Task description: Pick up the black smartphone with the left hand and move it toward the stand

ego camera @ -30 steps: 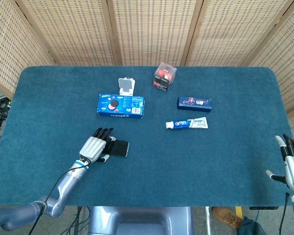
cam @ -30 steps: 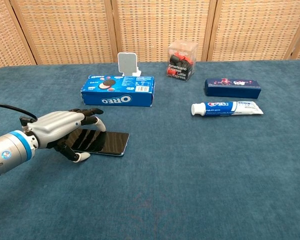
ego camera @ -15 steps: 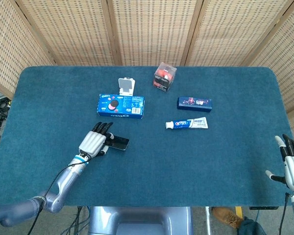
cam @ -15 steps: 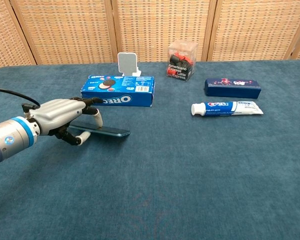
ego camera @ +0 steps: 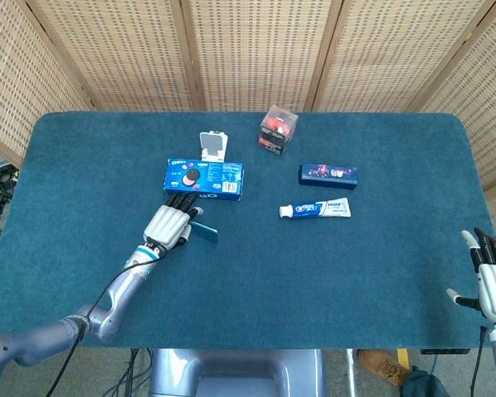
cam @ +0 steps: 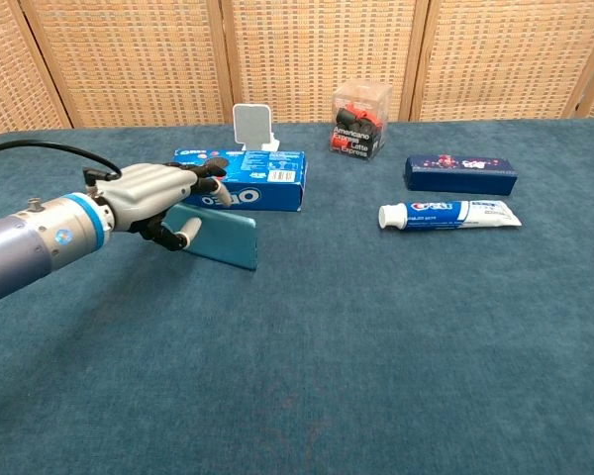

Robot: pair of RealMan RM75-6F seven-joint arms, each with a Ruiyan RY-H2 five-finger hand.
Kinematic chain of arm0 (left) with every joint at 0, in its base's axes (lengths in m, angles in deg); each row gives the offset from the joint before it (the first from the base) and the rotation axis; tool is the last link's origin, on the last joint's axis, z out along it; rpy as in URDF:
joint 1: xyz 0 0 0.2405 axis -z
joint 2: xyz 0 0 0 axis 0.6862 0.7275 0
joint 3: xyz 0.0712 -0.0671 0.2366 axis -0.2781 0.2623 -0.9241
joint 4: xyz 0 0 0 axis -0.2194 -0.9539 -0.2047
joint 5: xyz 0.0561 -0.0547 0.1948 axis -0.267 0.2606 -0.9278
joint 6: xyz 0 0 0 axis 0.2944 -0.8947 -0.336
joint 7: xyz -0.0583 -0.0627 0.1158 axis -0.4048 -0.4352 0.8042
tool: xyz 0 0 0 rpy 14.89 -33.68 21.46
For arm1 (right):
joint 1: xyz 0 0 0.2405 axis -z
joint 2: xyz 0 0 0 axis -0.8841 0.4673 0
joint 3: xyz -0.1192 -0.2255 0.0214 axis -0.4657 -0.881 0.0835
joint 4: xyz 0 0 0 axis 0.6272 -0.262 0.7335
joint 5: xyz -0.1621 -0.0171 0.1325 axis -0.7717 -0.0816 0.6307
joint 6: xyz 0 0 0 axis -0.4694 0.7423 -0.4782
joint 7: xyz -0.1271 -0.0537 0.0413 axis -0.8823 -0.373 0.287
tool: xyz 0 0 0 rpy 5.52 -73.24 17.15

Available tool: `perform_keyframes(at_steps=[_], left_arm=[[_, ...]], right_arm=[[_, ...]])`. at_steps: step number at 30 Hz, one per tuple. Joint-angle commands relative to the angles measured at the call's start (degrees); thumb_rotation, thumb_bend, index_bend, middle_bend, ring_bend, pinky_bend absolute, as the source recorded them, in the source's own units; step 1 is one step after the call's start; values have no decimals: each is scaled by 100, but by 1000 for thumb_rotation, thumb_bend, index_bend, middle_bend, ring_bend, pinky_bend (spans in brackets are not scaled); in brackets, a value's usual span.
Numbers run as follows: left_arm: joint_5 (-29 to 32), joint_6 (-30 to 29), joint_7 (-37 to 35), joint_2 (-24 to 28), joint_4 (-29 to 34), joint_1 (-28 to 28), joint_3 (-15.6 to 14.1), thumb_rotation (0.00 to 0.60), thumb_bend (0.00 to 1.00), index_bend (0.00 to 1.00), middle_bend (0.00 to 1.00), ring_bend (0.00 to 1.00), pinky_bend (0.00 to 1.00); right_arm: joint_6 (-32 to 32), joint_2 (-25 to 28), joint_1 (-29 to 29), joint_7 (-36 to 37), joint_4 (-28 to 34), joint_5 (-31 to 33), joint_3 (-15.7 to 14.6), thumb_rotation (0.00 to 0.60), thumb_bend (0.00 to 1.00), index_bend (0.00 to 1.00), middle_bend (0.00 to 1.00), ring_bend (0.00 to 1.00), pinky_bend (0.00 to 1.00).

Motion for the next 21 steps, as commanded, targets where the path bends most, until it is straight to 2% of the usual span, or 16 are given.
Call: perform_keyframes(at_steps=[1, 5, 10, 15, 21], left_arm=[[225, 190, 119, -191, -269, 198, 135, 600, 360, 0, 0, 0, 0], [191, 103, -73, -327, -455, 313, 229, 600, 282, 0, 0, 0, 0], [-297, -539, -790, -228, -307, 242, 266, 600, 214, 0, 0, 0, 0], [-716, -1237, -1211, 401, 433, -53, 202, 600, 19, 0, 0, 0, 0], [-698, -1679, -924, 1447, 1621, -606, 23, 600, 0, 0, 0, 0, 0]], right_arm=[[-20, 0, -6, 4, -4, 15, 0, 600, 0, 0, 0, 0, 0], [-25, 0, -6, 14, -8, 17, -2, 600, 0, 0, 0, 0, 0], [-11, 6, 1, 39, -6, 17, 3, 600, 0, 0, 0, 0, 0], [-8, 22, 2, 70, 14, -2, -2, 600, 0, 0, 0, 0, 0], [54, 45, 12, 69, 82, -73, -15, 600, 0, 0, 0, 0, 0]])
